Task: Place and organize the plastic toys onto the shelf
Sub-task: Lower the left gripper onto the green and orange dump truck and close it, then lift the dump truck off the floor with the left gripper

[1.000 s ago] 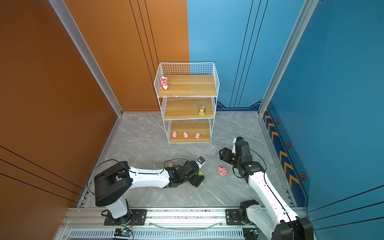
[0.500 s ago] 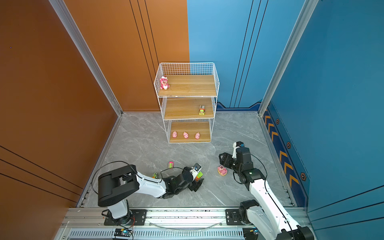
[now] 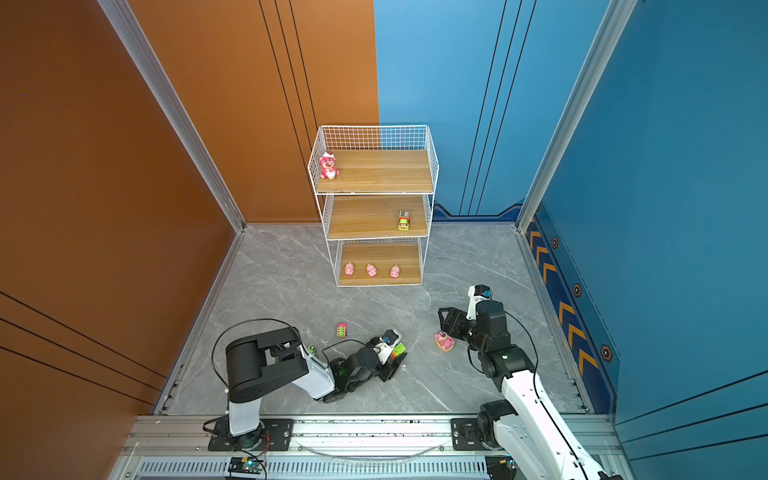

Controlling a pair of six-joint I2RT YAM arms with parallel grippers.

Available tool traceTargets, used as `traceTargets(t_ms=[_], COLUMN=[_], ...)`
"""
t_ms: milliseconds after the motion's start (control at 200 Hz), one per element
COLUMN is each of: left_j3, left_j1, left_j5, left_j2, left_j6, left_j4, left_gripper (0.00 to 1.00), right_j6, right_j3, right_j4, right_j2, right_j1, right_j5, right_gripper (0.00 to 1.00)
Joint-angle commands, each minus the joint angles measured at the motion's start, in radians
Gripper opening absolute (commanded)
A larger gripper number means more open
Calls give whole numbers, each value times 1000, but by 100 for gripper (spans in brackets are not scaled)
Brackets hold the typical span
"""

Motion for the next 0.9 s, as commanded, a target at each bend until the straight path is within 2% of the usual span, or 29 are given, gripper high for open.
traceTargets(t_ms=[0,300,491,651,896], left_j3=[-19,-55,-49,-50,17], left_j1=[10,18,19,17,23], left_j5=[23,24,24,16,-6], left_j2=[-6,-48,-56,-88,-199], left_j6=[22,31,29,4,-62], left_j4=[36,36,34,26,-218], left_gripper=[62,52,41,39,37], right_j6=[-24,-21,-24,-29,-37], right_j3=[-16,-22,-16,-13,2], right_j4=[25,58,65,61,53], right_j2=[-19,18,44,52,70], right_j1=[4,20,38,45,47], right_j5=[16,22,30,43,65], right_gripper=[70,70,70,70,70])
